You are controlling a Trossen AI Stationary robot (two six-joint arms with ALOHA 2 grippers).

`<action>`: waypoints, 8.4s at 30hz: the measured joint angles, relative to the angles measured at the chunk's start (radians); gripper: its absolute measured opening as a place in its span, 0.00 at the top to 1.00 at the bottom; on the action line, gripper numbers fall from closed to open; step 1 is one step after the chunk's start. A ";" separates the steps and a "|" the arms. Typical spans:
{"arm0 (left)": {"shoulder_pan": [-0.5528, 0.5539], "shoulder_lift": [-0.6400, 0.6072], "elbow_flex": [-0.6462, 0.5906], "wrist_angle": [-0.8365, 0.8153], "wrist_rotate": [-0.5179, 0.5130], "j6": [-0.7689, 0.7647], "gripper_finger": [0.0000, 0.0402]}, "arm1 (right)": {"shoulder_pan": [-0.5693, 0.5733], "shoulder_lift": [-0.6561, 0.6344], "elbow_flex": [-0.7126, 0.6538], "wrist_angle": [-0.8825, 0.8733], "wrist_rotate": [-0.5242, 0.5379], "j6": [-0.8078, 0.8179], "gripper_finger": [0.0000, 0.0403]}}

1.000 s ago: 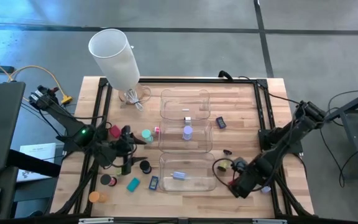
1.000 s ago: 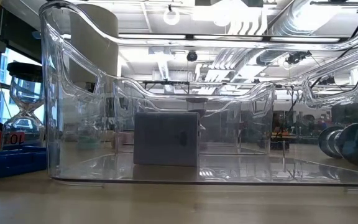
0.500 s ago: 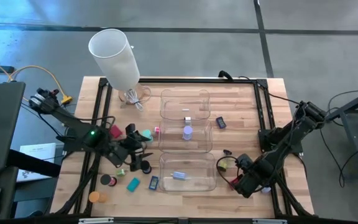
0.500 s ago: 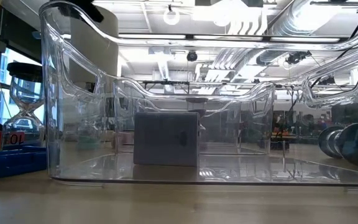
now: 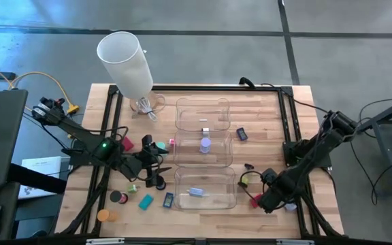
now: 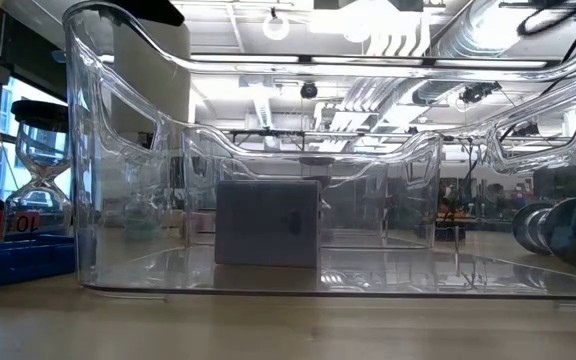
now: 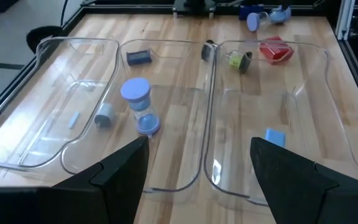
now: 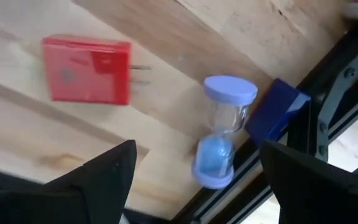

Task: Pick & Place Office items
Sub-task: Put the purple hourglass into the middle transparent bin

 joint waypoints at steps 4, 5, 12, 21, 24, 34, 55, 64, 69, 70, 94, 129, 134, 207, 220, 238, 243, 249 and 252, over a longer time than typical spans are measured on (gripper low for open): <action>0.000 0.000 0.000 0.000 0.000 0.000 0.32 | 0.000 0.001 -0.074 0.062 -0.028 -0.007 0.22; 0.000 0.000 0.000 0.001 0.000 0.000 0.32 | 0.000 0.001 -0.092 0.076 -0.032 -0.013 0.22; 0.000 0.000 0.000 0.001 0.000 0.014 0.32 | 0.000 0.001 -0.183 0.099 -0.050 -0.031 0.24; 0.000 0.000 0.000 0.001 -0.001 0.029 0.32 | 0.000 0.001 -0.263 0.256 -0.065 -0.064 0.24; 0.000 0.000 0.000 0.000 -0.001 0.029 0.32 | 0.000 0.001 -0.297 0.292 -0.064 -0.060 0.24; 0.000 0.000 0.000 0.000 -0.001 0.028 0.32 | 0.000 0.000 -0.359 0.358 -0.045 -0.059 0.26; 0.000 0.000 0.000 0.000 -0.002 0.062 0.32 | 0.000 0.000 -0.368 0.409 -0.041 -0.050 0.55; 0.000 0.000 0.000 0.000 -0.002 0.063 0.32 | 0.000 0.003 -0.333 0.390 -0.003 -0.051 0.55; 0.000 0.000 0.000 0.000 -0.002 0.062 0.32 | 0.000 0.003 -0.289 0.346 0.005 -0.059 0.55; 0.000 0.000 0.000 0.000 -0.002 0.063 0.32 | 0.000 0.003 -0.276 0.330 0.005 -0.060 0.55; 0.000 0.000 0.000 0.003 0.039 0.062 0.32 | -0.048 0.001 0.230 -0.023 0.619 -0.293 0.55; -0.010 0.354 0.000 1.061 -0.042 0.763 0.32 | -0.158 0.000 0.233 1.439 1.062 -1.905 0.55; -0.012 0.354 0.000 1.228 -0.041 0.805 0.32 | -0.142 0.000 0.233 1.575 1.056 -2.056 0.55; 0.221 0.351 0.000 1.555 0.700 0.159 0.42 | -0.303 0.001 0.233 1.761 0.478 -2.486 0.55; 0.214 0.349 0.001 1.558 0.752 0.159 0.54 | -0.302 0.001 0.233 1.754 0.500 -2.479 0.52; 0.217 0.304 0.003 1.358 0.693 0.181 0.54 | -0.028 0.001 0.233 1.733 1.188 -2.657 0.12; 0.217 0.208 0.062 1.050 0.561 0.250 0.54 | 0.044 0.001 0.233 1.562 1.410 -2.440 0.12; 0.208 0.172 0.214 0.672 0.380 0.289 0.54 | 0.091 0.001 0.233 1.270 1.518 -2.088 0.12; 0.213 0.176 0.324 0.410 0.329 0.237 0.54 | 0.115 0.001 0.233 1.170 1.529 -1.943 0.12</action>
